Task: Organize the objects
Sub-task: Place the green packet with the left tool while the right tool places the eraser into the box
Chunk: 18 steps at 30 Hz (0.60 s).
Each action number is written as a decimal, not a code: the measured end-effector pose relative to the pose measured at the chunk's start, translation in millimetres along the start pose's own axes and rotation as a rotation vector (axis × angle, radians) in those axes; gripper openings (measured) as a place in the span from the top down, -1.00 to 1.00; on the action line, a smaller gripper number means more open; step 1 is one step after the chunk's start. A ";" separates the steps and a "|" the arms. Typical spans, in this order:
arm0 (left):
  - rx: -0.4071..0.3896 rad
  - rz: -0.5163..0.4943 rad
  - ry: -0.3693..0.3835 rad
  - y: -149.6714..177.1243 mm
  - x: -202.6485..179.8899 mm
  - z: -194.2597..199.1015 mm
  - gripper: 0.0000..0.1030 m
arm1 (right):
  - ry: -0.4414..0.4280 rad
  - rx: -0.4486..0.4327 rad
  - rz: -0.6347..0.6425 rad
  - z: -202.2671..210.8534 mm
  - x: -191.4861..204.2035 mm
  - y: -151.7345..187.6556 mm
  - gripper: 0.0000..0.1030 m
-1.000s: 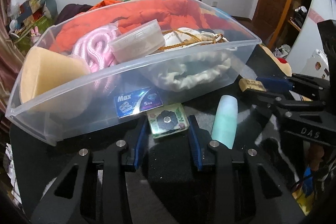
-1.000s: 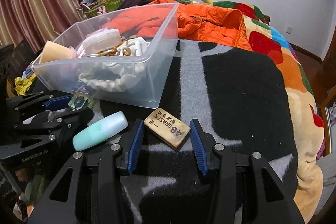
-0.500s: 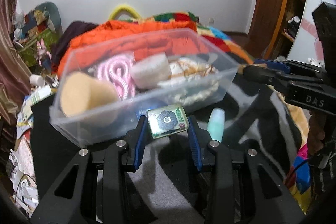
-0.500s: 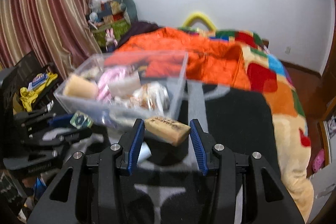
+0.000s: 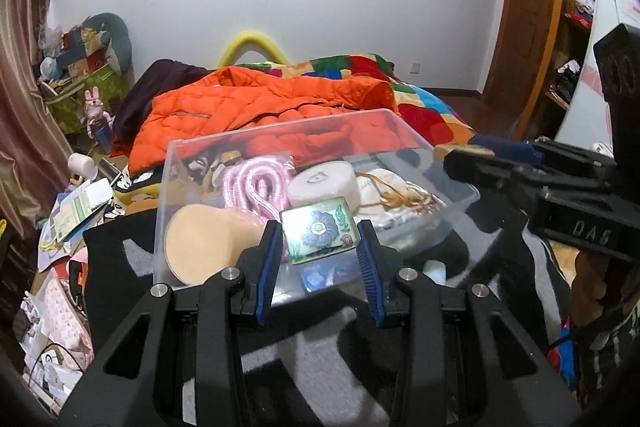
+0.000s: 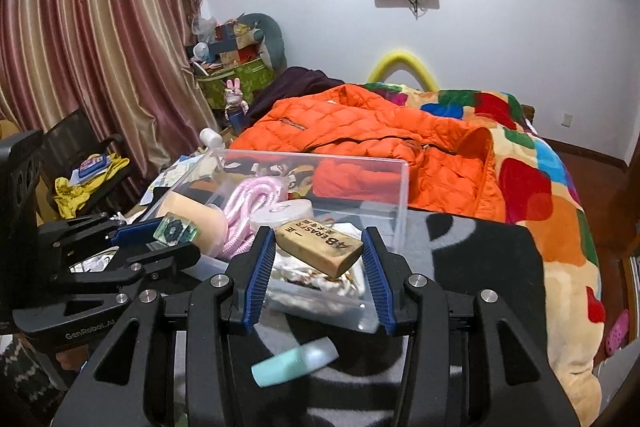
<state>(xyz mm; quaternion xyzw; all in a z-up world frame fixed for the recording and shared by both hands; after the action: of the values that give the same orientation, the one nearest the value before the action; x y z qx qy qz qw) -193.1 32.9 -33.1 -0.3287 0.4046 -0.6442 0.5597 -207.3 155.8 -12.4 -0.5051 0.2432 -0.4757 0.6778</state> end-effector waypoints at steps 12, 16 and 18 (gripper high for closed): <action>0.038 0.022 0.003 8.8 8.7 -32.4 0.27 | 0.024 0.079 0.026 -35.1 2.9 18.5 0.20; 0.039 0.035 0.013 9.9 11.1 -33.5 0.27 | 0.025 0.102 0.021 -39.0 0.0 21.1 0.17; 0.034 0.025 0.011 10.2 10.0 -32.3 0.27 | 0.010 0.135 0.015 -42.8 1.7 24.7 0.02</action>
<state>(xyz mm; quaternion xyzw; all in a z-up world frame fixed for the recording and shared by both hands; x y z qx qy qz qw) -218.3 27.4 -57.1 -0.3104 0.4009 -0.6456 0.5711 -231.4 135.8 -50.7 -0.4538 0.2178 -0.4884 0.7128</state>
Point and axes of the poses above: each gripper's, at about its wrist camera, not at the fingertips, and z roughly against the way its jaws point, x to its left, y to its underside, the point moved 6 cm from there along -z, roughly the way its jaws point, and after that the axes turned 14 degrees about -x, right-handed, at the moved point
